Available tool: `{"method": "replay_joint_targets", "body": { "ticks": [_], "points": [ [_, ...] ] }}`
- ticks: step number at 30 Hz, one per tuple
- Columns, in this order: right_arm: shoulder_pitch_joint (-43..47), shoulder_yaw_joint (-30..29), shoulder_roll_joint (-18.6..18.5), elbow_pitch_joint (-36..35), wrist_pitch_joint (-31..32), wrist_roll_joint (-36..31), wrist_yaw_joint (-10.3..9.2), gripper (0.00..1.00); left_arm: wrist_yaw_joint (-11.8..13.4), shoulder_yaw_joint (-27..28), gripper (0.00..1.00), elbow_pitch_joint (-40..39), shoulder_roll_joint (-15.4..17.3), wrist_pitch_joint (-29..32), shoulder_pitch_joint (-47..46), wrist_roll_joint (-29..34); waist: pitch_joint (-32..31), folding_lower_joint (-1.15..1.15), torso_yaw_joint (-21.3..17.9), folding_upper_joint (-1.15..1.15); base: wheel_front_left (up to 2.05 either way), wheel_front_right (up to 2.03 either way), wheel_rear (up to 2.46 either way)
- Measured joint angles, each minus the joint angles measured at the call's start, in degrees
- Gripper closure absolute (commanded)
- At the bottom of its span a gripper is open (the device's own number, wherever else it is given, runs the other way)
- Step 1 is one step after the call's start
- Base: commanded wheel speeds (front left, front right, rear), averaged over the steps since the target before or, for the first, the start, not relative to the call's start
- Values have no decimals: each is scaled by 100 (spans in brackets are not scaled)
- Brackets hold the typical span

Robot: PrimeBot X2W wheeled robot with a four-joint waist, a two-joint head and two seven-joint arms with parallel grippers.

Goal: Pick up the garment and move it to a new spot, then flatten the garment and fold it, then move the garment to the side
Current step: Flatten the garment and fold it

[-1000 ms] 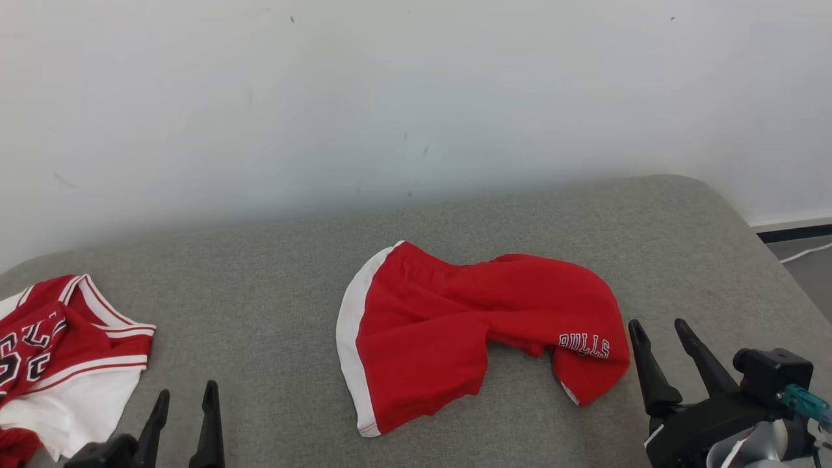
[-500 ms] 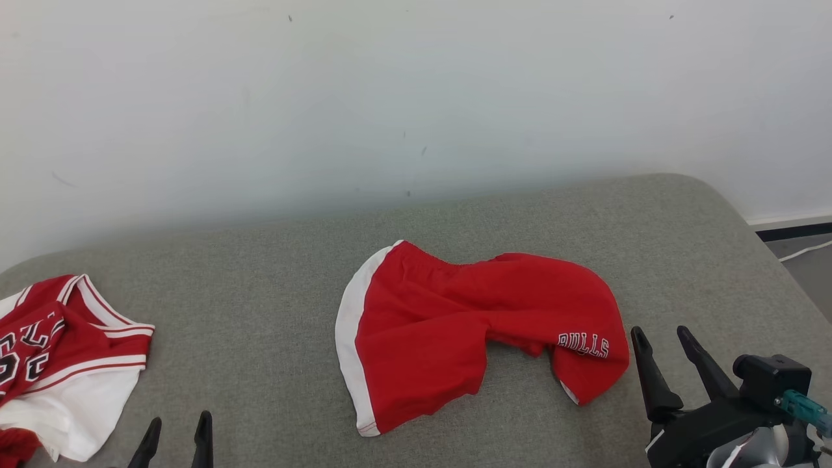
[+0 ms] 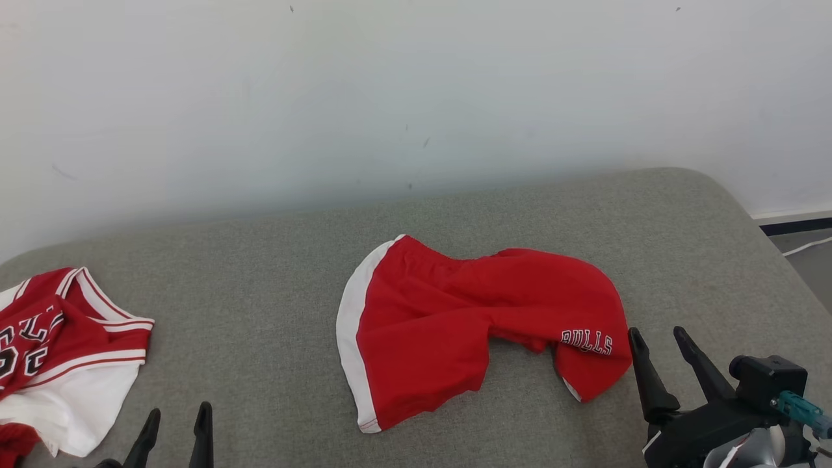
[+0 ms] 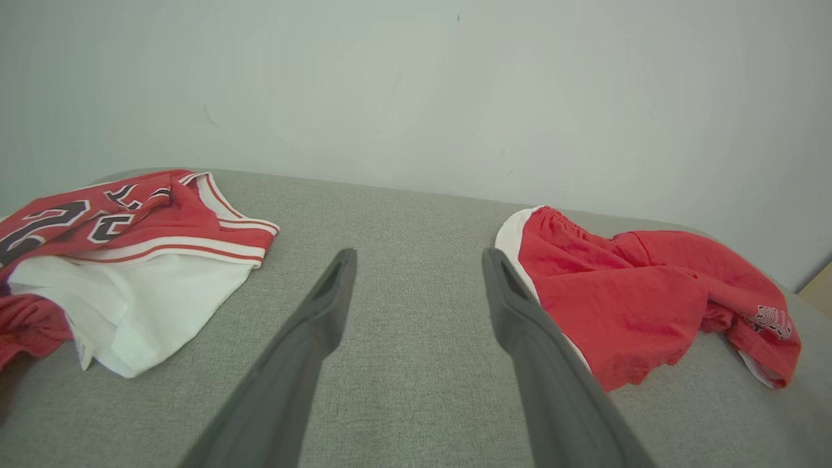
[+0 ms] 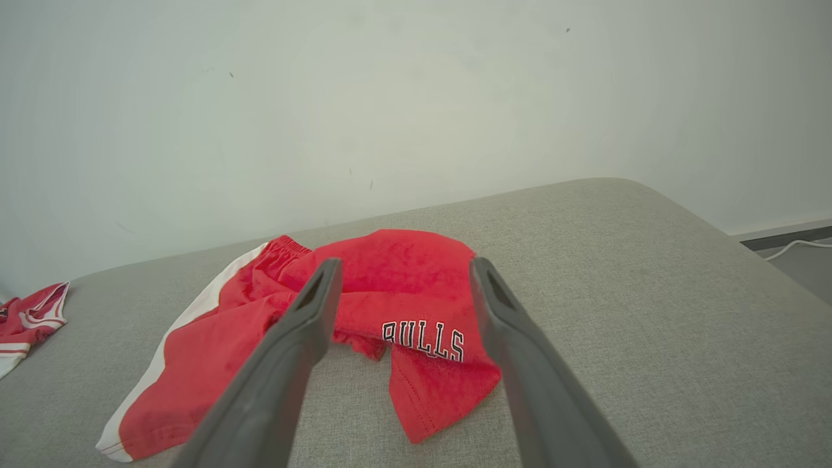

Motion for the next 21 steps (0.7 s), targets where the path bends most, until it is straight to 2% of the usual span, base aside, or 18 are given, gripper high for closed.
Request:
{"method": "replay_joint_targets", "body": {
  "ticks": [21],
  "points": [
    [-37, 126, 131, -5, -22, -5, 30, 0, 0, 9, 0, -494, -36, 670, 89, 208, 222, 0, -34, 0, 0, 0, 0]
  ]
}}
